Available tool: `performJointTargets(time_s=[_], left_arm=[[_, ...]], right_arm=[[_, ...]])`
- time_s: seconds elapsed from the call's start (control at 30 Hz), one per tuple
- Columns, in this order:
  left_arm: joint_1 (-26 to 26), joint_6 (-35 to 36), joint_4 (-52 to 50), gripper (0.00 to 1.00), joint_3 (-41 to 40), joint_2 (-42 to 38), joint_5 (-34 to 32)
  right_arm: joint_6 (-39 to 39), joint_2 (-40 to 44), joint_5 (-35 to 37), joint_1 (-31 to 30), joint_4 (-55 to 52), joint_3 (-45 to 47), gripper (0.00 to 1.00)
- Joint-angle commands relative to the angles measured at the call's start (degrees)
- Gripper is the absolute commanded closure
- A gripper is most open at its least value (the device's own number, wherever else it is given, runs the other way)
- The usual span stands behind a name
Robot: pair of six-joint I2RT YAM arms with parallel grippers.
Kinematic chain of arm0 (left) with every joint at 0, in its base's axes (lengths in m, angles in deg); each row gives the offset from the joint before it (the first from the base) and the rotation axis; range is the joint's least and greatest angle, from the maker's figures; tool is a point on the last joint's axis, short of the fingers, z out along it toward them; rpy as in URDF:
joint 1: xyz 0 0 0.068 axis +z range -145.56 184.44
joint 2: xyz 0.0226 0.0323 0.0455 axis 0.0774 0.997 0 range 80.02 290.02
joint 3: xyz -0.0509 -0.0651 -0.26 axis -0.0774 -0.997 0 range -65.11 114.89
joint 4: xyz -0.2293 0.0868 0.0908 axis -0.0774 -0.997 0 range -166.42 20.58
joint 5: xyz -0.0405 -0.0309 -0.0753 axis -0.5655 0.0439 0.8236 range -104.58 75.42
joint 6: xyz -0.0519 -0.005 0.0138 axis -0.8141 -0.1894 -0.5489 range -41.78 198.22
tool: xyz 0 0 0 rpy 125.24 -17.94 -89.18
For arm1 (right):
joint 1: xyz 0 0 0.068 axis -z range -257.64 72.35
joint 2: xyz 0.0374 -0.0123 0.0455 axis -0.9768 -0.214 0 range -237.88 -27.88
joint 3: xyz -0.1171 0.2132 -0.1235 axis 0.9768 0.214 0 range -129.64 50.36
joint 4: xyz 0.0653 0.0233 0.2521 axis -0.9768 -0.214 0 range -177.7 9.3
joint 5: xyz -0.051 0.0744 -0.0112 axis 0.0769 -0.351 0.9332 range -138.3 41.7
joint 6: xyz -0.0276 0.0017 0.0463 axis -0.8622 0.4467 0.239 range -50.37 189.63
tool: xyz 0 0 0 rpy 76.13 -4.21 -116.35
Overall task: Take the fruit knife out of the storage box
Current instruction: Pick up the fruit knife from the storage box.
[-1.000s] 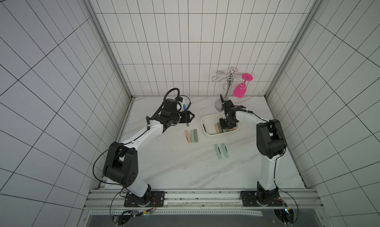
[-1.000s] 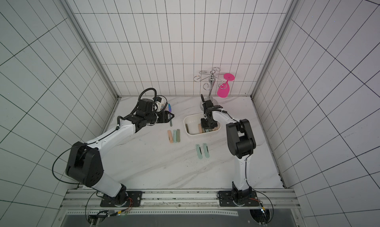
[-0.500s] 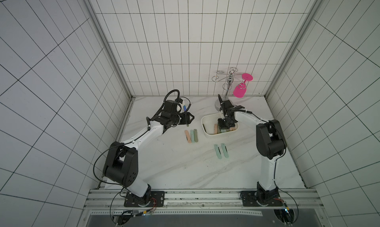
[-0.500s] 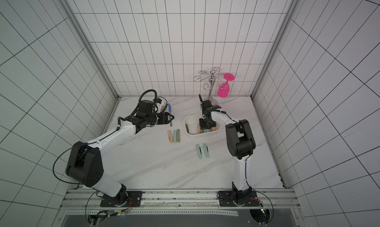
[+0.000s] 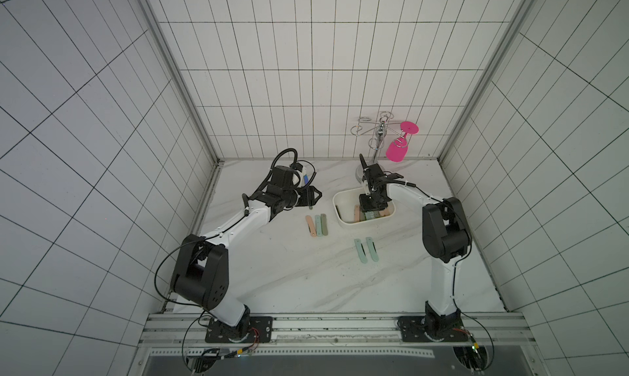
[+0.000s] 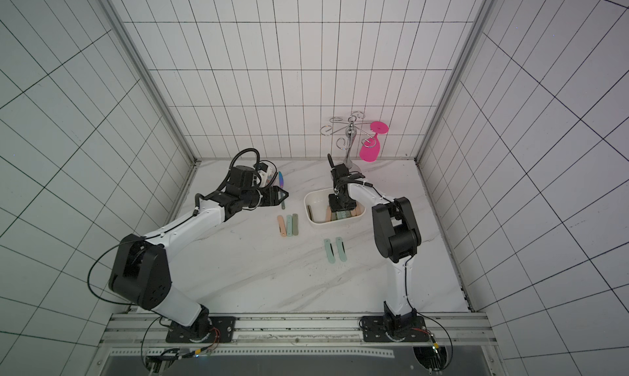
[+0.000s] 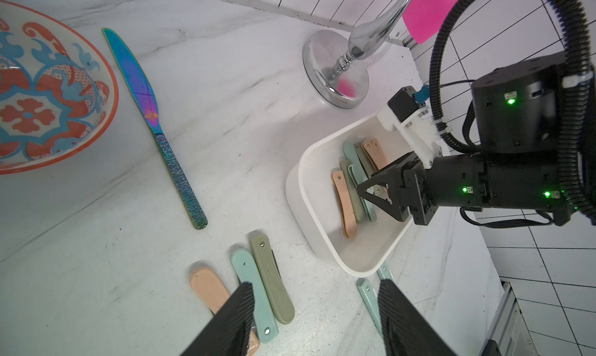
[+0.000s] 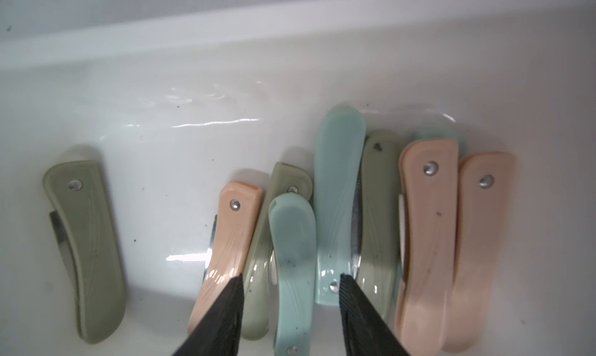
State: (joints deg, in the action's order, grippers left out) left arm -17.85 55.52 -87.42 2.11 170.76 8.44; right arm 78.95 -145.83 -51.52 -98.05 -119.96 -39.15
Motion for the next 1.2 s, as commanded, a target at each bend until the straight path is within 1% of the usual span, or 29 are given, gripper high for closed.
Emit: performJointTargets(time_s=[0.0,0.13,0.17,0.47,0.57,0.8,0.87,0.93,0.97,1.0,1.03,1.07,1.17], left_arm=[[0.1,0.4,0.0,0.36,1.0,0.7,0.4],[0.1,0.4,-0.1,0.36,1.2,0.8,0.4],[0.1,0.5,-0.2,0.36,1.2,0.8,0.4],[0.2,0.5,0.1,0.36,0.6,0.6,0.3],[0.3,0.5,0.3,0.36,0.3,0.5,0.4],[0.3,0.0,1.0,0.36,-0.7,0.0,0.6],[0.3,-0.1,1.2,0.36,-0.9,-0.1,0.7],[0.3,-0.2,1.3,0.36,-1.1,-0.2,0.6],[0.3,-0.2,1.4,0.36,-1.2,-0.3,0.6],[0.3,-0.3,1.5,0.36,-1.3,-0.3,0.6],[0.3,-0.3,1.5,0.36,-1.3,-0.4,0.6],[0.3,-0.4,1.4,0.36,-1.3,-0.4,0.6],[0.2,-0.4,1.3,0.36,-1.4,-0.5,0.6]], right_arm=[[-0.9,-1.8,1.2,-0.3,-0.3,-2.4,0.5],[-1.0,-2.9,0.9,-0.3,-0.2,-2.7,0.51],[-1.0,-3.0,0.6,-0.3,-0.2,-2.7,0.53],[-0.4,-2.2,-1.5,-0.6,0.1,-2.0,0.85],[-0.5,-1.3,-1.4,-0.8,0.0,-2.0,0.92],[-0.6,0.8,-0.7,-1.6,0.0,-2.0,0.98],[-0.6,0.9,-0.5,-1.6,0.0,-2.0,0.98],[-0.7,0.8,0.0,-1.6,0.0,-1.8,0.94],[-0.7,0.6,0.5,-1.6,0.0,-1.8,0.86],[-0.7,0.2,1.1,-1.6,0.0,-1.8,0.74],[-0.7,0.0,1.4,-1.6,0.0,-2.0,0.67],[-0.7,-0.5,1.4,-1.5,0.0,-2.1,0.64],[-0.7,-2.0,1.1,-1.5,0.0,-2.8,0.59]])
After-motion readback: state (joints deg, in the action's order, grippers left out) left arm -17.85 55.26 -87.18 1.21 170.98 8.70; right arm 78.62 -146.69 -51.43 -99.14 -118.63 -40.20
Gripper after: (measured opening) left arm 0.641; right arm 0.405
